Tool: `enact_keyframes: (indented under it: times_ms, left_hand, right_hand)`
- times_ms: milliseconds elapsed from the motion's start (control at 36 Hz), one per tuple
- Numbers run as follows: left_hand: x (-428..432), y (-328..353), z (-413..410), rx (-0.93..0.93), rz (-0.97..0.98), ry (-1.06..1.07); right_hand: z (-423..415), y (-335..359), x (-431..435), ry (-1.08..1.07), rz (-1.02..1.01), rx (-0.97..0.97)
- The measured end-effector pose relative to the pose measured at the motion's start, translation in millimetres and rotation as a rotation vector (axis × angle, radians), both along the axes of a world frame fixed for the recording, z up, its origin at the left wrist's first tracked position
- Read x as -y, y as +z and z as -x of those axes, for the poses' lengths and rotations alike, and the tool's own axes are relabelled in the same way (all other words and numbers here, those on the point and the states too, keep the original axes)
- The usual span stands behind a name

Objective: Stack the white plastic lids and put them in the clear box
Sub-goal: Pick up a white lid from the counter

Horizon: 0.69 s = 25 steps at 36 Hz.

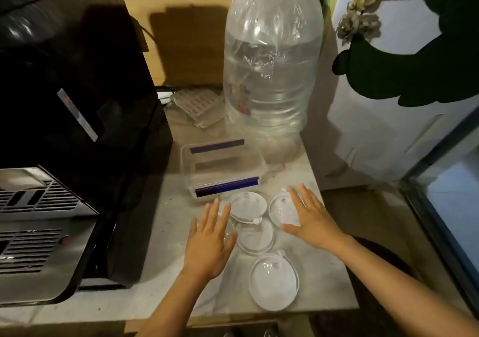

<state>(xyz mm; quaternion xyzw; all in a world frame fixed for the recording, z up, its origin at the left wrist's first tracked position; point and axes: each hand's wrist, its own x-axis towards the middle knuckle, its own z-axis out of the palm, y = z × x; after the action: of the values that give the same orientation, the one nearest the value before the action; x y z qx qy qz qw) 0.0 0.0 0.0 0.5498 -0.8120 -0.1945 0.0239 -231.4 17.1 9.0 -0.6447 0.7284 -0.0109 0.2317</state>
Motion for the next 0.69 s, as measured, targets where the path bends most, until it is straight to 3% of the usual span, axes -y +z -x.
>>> enact_keyframes:
  times_ms: [306, 556, 694]
  left_hand:
    - [7, 10, 8, -0.485, -0.131, 0.131]
    - [12, 22, 17, -0.645, -0.257, 0.2]
    - [17, 33, 24, -0.841, -0.39, 0.28]
  right_hand:
    - [-4, -15, 25, -0.046, -0.094, 0.012]
    - [-1, -9, 29, -0.07, -0.062, 0.029]
    - [6, 23, 28, -0.074, 0.054, 0.09]
